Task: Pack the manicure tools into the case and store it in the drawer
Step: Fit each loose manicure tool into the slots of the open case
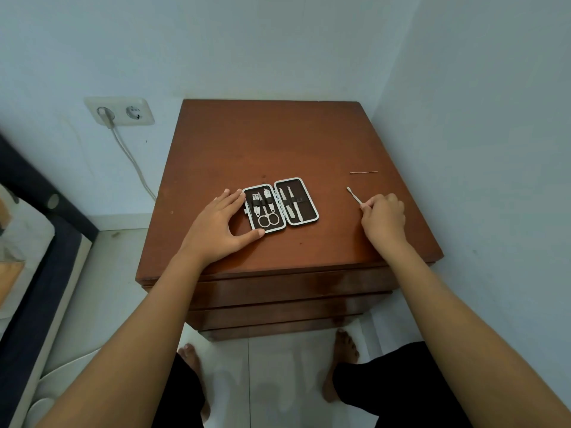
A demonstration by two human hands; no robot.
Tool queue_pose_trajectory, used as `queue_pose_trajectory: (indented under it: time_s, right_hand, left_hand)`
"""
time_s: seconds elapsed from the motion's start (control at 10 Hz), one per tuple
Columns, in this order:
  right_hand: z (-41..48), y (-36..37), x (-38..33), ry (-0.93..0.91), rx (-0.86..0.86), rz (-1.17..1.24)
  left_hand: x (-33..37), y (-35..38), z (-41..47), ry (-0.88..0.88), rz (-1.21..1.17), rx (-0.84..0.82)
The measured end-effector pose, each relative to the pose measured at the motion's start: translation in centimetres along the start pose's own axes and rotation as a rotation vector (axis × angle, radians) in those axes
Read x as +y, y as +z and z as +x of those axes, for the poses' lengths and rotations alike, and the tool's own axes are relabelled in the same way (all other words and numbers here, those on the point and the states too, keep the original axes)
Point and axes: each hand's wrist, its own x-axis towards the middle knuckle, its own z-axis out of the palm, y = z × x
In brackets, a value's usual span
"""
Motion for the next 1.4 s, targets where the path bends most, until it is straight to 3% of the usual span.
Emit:
queue_pose_trajectory:
  time_s: [0.2,0.5,0.7,0.8,0.9,1.4]
  right_hand:
    - [-0.6,-0.1,0.7,-0.021,0.094,0.178]
    - [-0.5,0.0,0.8,-0.026,0.051,0.155]
    - [-2.6,0.0,0.2,-0.07,0.028,0.479]
    - [-4.2,0.8,-1.3,-0.177,-0.032,0.527]
    - [-5.3,1.6,-2.7,-0.256,-0.071,0.493]
    - [-5.3,1.9,-5.6,-0.267,-0.097,0.301]
  left_hand:
    - [-0.1,0.0,-0.1,0.002,0.01,-0.009]
    - [-0.1,0.0,-0.1,0.003,-0.004,-0.003]
    - [-0.1,0.0,0.0,0.003,0.002,0.001]
    - [0.0,0.0,-0.1,-0.001,0.004,-0.003]
    - [0.1,0.0,-0.1,-0.004,-0.005,-0.002]
    - [0.0,-0.1,-0.1,-0.004,0.005,-0.016]
